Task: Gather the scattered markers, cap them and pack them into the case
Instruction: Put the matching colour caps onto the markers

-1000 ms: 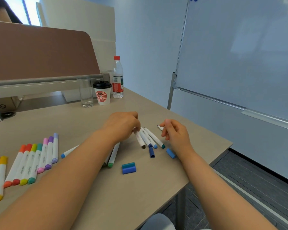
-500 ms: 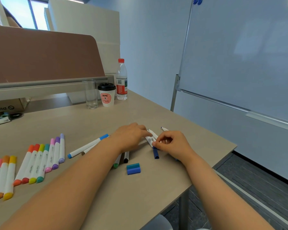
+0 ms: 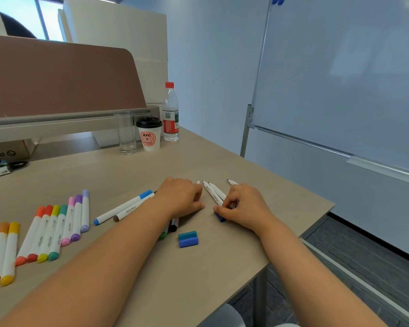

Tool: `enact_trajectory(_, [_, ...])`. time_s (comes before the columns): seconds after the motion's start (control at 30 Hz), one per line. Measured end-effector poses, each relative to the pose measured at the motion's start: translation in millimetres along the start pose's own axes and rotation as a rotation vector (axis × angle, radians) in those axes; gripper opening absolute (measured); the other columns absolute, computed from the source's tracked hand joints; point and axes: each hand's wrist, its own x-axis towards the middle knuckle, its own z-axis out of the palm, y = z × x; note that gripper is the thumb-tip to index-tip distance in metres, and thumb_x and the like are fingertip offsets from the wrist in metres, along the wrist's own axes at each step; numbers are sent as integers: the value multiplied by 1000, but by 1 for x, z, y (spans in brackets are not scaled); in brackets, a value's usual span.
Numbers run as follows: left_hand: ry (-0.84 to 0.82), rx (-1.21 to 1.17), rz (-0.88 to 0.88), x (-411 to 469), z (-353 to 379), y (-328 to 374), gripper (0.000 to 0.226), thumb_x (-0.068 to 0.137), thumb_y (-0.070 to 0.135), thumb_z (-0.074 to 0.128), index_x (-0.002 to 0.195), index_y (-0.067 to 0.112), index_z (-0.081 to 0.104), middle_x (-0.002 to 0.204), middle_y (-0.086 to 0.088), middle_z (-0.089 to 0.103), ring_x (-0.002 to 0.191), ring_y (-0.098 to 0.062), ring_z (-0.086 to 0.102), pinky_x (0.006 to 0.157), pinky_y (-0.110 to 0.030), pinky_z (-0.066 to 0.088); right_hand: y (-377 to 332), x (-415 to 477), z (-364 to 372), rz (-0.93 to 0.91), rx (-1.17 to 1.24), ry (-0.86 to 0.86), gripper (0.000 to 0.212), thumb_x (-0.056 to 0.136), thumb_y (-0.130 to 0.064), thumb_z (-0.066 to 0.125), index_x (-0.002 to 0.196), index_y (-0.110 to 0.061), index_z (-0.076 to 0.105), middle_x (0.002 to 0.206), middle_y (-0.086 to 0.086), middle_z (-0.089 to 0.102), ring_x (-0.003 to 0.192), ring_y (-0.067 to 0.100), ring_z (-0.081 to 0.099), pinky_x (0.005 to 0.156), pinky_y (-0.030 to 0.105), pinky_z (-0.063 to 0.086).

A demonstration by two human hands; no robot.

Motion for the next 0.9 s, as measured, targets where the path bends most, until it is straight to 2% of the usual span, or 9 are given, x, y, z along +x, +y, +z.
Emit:
enact_trajectory(0.1, [25, 1, -56, 2, 2, -1, 19, 94, 30, 42, 106, 20, 52, 107, -2, 58, 97, -19, 53, 82, -29, 34, 0, 0, 1, -40, -59, 27, 19, 77, -40, 70, 71, -23, 76, 65, -10, 49, 70, 9, 44, 65, 27, 32])
enact_trajectory(0.17, [34, -13, -102, 2, 3, -1, 17, 94, 23, 41, 108, 17, 50, 108, -4, 58, 97, -20, 53, 82, -30, 36, -2, -1, 1, -60, -87, 32, 23, 77, -45, 68, 71, -24, 76, 62, -12, 45, 69, 7, 43, 65, 26, 32])
enact_trajectory(0.27, [46, -33, -160, 3, 3, -1, 22, 92, 25, 46, 112, 16, 48, 109, -4, 58, 98, -21, 55, 81, -31, 41, -4, -2, 0, -81, -96, 14, 28, 73, -52, 70, 73, -25, 75, 65, -13, 47, 70, 6, 44, 68, 26, 35])
enact_trajectory(0.37, [44, -28, -189, 4, 5, -2, 31, 91, 28, 49, 119, 16, 49, 112, -4, 59, 99, -21, 56, 79, -30, 43, -4, -2, 1, -100, -121, 2, 27, 74, -49, 71, 80, -23, 75, 72, -10, 52, 75, 7, 46, 70, 24, 32])
enact_trajectory(0.47, [69, -51, -229, 7, 4, -3, 35, 92, 28, 48, 125, 16, 48, 115, -4, 59, 101, -21, 56, 82, -30, 43, -1, 0, 3, -117, -109, 20, 23, 76, -44, 71, 78, -21, 75, 72, -8, 54, 75, 10, 47, 69, 24, 30])
enact_trajectory(0.6, [208, -40, -216, 7, 2, -5, 34, 92, 27, 45, 123, 16, 54, 112, -4, 55, 98, -20, 54, 79, -29, 39, 2, 1, 3, -55, 97, 157, 15, 79, -31, 72, 79, -16, 71, 71, -13, 52, 72, 5, 42, 64, 12, 31])
enact_trajectory(0.73, [334, -103, -132, 6, 6, -5, 30, 96, 22, 43, 123, 17, 55, 113, -3, 49, 96, -18, 49, 76, -27, 39, 3, 1, 0, 86, 397, 284, 3, 85, -18, 66, 83, -20, 65, 76, -11, 58, 67, -3, 49, 64, 6, 36])
enact_trajectory(0.8, [347, -146, -117, 6, 7, -5, 29, 97, 20, 44, 124, 18, 52, 115, -2, 47, 98, -17, 47, 79, -28, 44, 4, 1, -1, 124, 482, 321, 10, 87, -17, 64, 94, -24, 63, 75, -12, 56, 66, -4, 50, 63, 4, 36])
enact_trajectory(0.9, [361, -160, -130, 5, 7, -5, 28, 96, 19, 47, 124, 20, 49, 117, -2, 46, 100, -17, 46, 80, -28, 45, 8, 2, 0, 120, 464, 345, 18, 90, -15, 59, 107, -22, 65, 84, -9, 60, 73, 0, 53, 67, 2, 37])
